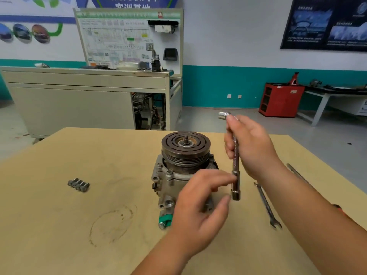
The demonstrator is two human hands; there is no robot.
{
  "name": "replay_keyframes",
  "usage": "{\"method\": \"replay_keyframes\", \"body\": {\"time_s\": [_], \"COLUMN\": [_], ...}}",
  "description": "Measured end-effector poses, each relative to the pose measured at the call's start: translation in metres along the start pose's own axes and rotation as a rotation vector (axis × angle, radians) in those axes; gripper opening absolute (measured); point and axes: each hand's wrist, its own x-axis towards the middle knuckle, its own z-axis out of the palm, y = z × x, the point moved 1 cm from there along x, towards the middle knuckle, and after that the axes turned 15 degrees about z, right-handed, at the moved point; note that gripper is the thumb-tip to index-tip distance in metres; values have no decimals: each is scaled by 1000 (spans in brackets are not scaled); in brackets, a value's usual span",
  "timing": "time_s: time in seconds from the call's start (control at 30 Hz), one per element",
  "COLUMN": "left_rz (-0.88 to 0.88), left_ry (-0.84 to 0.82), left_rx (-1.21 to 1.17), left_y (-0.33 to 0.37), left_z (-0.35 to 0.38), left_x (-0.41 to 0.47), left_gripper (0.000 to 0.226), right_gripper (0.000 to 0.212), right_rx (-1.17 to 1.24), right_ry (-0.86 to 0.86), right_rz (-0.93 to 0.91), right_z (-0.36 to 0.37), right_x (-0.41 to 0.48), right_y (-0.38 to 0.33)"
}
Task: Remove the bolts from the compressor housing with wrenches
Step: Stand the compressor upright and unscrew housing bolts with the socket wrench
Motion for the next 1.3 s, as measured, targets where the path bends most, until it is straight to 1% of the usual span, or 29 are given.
{"method": "replay_keyframes", "body": {"time_s": [0.1,0.2,0.27,0.37,0.43,0.5,0.67,0.77,0.9,1.03,1.13,1.2,1.3], "left_rz": [-78,-249,-368,-463,-474,-474,-483,-466,-477,-494,-486,-483,-475], "left_ry": [203,310,298,176,80,44,102,117,125,128,128,133,135], "left_rx": [105,185,203,165,178,173,128,112,81,63,64,65,64], "left_y": [-18,-40,-54,-70,-76,-80,-88,-89,-90,-92,-92,-92,-92], "left_z": [-59,-98,-111,-116,-113,-109,-101,-100,-99,-100,-100,-99,-100], "left_x": [-3,-2,1,3,3,2,2,4,2,-1,-2,-3,-5], "left_gripper": [23,18,18,16,25,29,31,31,31,27,27,28,30], "right_gripper": [25,23,21,19,19,18,17,16,19,19,15,13,25], "right_rx": [-28,-72,-106,-204,-274,-323,-341,-308,-362,-349,-328,-256,-222], "right_ry": [-238,-304,-294,-215,-150,-101,-40,-41,-41,-65,-126,-157,-163], "right_rz": [-76,-123,-126,-171,-216,-242,-269,-268,-286,-222,-122,-40,-16], "right_z": [58,99,115,124,123,120,115,115,114,110,112,116,125], "right_x": [10,26,38,51,56,59,60,61,60,59,57,56,56], "right_y": [-19,-32,-34,-28,-23,-20,-18,-21,-19,-19,-25,-31,-39]}}
